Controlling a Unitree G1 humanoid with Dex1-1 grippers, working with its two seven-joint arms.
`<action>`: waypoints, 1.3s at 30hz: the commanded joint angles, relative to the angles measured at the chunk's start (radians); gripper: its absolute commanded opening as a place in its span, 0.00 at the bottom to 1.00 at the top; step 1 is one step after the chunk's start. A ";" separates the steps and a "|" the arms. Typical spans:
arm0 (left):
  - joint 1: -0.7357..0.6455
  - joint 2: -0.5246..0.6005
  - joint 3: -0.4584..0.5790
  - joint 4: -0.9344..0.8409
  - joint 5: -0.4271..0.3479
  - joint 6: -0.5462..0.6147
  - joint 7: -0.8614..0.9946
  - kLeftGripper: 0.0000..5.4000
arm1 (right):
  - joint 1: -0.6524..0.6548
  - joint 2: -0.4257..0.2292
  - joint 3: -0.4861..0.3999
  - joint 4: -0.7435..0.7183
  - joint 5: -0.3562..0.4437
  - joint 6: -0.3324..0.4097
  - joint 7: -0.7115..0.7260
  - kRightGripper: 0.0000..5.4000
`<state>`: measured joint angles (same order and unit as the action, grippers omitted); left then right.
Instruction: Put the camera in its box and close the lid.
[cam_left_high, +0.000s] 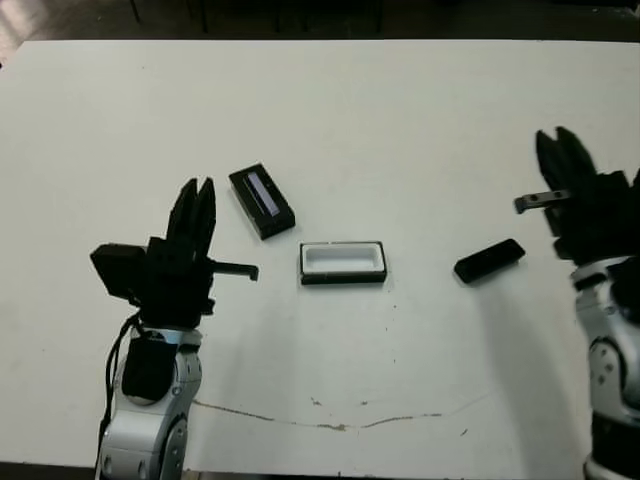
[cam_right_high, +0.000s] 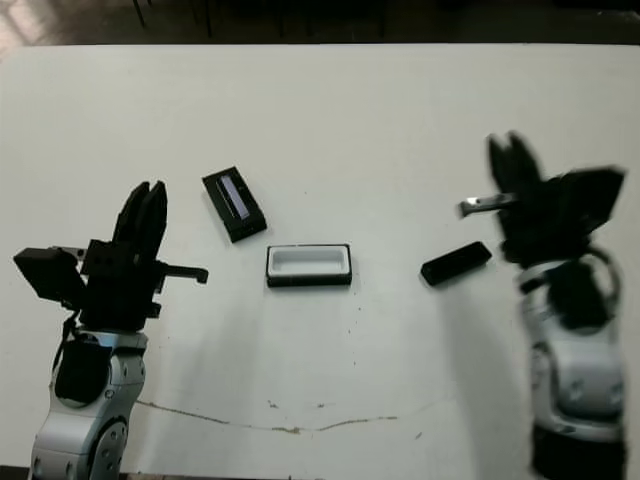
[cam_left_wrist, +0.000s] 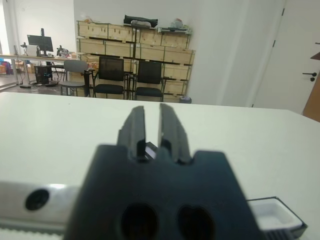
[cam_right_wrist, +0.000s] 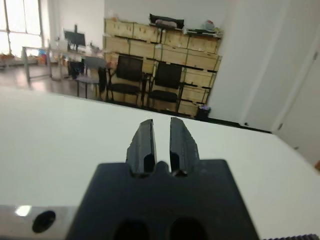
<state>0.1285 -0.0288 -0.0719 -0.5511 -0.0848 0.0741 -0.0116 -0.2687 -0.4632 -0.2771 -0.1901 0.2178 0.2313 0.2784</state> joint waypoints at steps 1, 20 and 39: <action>0.014 -0.005 -0.006 0.011 0.008 0.010 0.009 0.01 | -0.064 -0.120 0.020 0.128 -0.043 0.002 0.092 0.00; -0.018 0.013 0.020 0.023 0.000 0.012 -0.023 0.01 | -0.330 -0.353 0.370 0.589 -0.288 -0.160 0.588 0.00; -0.013 0.009 0.008 0.017 0.014 0.012 -0.021 0.01 | -0.362 -0.361 0.531 0.569 -0.469 -0.105 0.767 0.00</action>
<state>0.0981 -0.0249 -0.0625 -0.5434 -0.0765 0.0766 -0.0351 -0.6457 -0.8172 0.2407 0.3898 -0.2516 0.1167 1.0288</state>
